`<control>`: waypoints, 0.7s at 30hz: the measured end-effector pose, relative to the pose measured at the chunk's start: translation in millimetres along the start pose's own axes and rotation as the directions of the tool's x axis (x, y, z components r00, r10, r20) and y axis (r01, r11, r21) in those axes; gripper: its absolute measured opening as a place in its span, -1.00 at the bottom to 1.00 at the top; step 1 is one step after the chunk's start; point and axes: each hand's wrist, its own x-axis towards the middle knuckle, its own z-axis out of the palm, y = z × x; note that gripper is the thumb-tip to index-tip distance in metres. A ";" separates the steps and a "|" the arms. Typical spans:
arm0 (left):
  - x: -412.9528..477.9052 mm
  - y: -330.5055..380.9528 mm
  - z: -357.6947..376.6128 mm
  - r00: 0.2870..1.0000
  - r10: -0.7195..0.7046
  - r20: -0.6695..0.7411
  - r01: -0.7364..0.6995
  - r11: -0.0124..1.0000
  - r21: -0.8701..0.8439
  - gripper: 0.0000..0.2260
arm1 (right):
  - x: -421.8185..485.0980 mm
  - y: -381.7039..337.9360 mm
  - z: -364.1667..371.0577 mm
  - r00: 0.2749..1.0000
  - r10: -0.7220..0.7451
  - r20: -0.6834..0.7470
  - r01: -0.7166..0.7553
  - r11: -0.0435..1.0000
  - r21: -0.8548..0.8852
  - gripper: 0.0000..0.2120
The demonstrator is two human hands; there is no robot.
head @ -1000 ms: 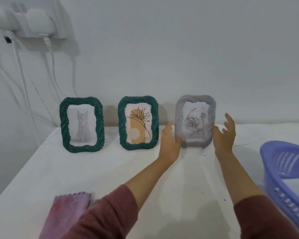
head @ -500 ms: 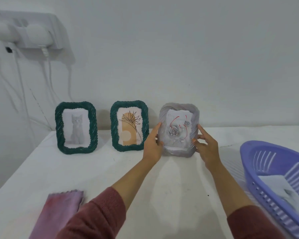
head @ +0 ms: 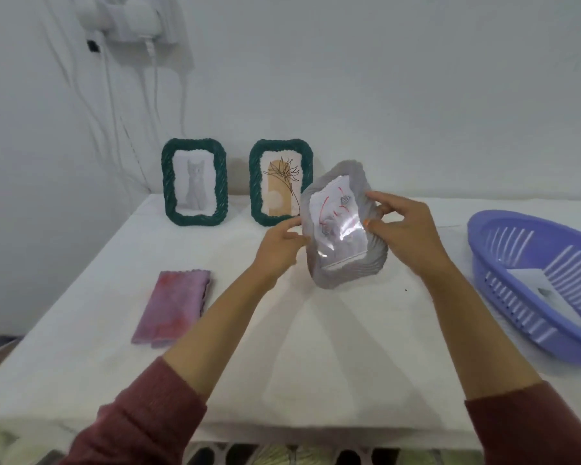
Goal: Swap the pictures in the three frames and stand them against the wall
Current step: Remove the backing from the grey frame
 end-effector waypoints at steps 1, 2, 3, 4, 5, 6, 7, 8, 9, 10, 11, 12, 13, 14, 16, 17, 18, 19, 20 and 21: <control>-4.4 5.4 -0.2 1.000 0.000 -0.004 0.000 1.000 -0.017 -0.66 | -4.7 -12.3 2.9 0.999 -0.029 0.020 0.031 0.991 -0.130 -0.58; -7.8 11.4 0.1 1.000 -0.005 -0.004 0.004 0.999 -0.043 -0.66 | -9.3 -23.2 7.3 0.997 -0.051 0.054 0.064 0.963 -0.263 -0.58; -9.3 16.5 0.7 1.000 -0.020 0.001 0.020 0.997 -0.069 -0.65 | -14.2 -33.1 12.6 0.993 -0.057 0.102 0.092 0.921 -0.380 -0.59; -10.5 21.0 1.5 0.999 -0.048 0.010 0.048 0.993 -0.106 -0.63 | -19.6 -41.5 18.5 0.986 -0.046 0.159 0.116 0.875 -0.470 -0.60; -11.7 24.9 2.3 0.996 -0.080 0.024 0.083 0.986 -0.145 -0.62 | -24.8 -48.2 25.5 0.976 -0.029 0.217 0.145 0.828 -0.542 -0.62; -13.3 26.9 2.3 0.993 -0.107 0.045 0.113 0.978 -0.176 -0.62 | -31.0 -54.5 32.8 0.963 -0.025 0.269 0.188 0.778 -0.600 -0.65; -14.4 26.3 1.4 0.991 -0.117 0.069 0.128 0.975 -0.181 -0.63 | -37.1 -58.5 40.8 0.948 -0.027 0.318 0.236 0.731 -0.641 -0.67; -16.1 24.1 0.1 0.990 -0.108 0.089 0.122 0.978 -0.172 -0.69 | -42.2 -60.8 48.6 0.932 -0.040 0.361 0.285 0.696 -0.658 -0.70; -16.5 20.1 -1.8 0.992 -0.088 0.093 0.102 0.983 -0.151 -0.78 | -46.7 -61.8 55.5 0.916 -0.045 0.398 0.318 0.686 -0.654 -0.74; -17.3 16.0 -3.9 0.994 -0.068 0.081 0.078 0.987 -0.138 -0.83 | -50.4 -61.5 60.5 0.901 -0.031 0.434 0.327 0.705 -0.630 -0.77; -16.5 10.6 -6.3 0.996 -0.065 0.057 0.071 0.990 -0.120 -0.78 | -53.3 -61.0 62.5 0.888 -0.005 0.459 0.311 0.742 -0.593 -0.80; -14.8 5.0 -9.2 0.997 -0.076 0.032 0.079 0.992 -0.101 -0.73 | -54.5 -60.3 61.5 0.889 0.013 0.458 0.275 0.785 -0.556 -0.81; -13.0 -0.9 -12.1 0.996 -0.090 0.005 0.090 0.993 -0.080 -0.70 | -53.8 -58.7 58.0 0.910 0.016 0.414 0.224 0.821 -0.525 -0.81; -10.9 -8.3 -14.4 0.994 -0.104 -0.027 0.102 0.994 -0.048 -0.68 | -51.8 -55.7 53.1 0.942 0.008 0.336 0.175 0.842 -0.511 -0.82; -10.8 -24.2 -16.8 0.986 -0.110 -0.129 0.117 0.992 0.047 -0.65 | -47.6 -43.9 44.2 0.979 0.039 0.198 0.080 0.826 -0.558 -0.85; -11.0 -32.7 -17.0 0.979 -0.089 -0.182 0.109 0.989 0.102 -0.67 | -47.5 -36.8 42.8 0.978 0.095 0.183 0.035 0.800 -0.599 -0.86; -11.1 -41.5 -16.7 0.975 -0.049 -0.217 0.085 0.984 0.158 -0.71 | -49.2 -28.5 44.7 0.964 0.168 0.207 0.000 0.778 -0.628 -0.86; -12.3 -49.5 -15.7 0.970 -0.009 -0.245 0.062 0.976 0.211 -0.69 | -52.6 -19.1 48.9 0.938 0.243 0.246 -0.028 0.762 -0.647 -0.85; -14.4 -56.4 -13.7 0.963 0.021 -0.268 0.050 0.966 0.255 -0.64 | -57.9 -9.8 54.2 0.910 0.305 0.280 -0.051 0.754 -0.655 -0.85; -16.6 -61.4 -11.3 0.957 0.046 -0.287 0.041 0.956 0.290 -0.62 | -63.9 -1.7 59.5 0.887 0.346 0.305 -0.067 0.751 -0.657 -0.84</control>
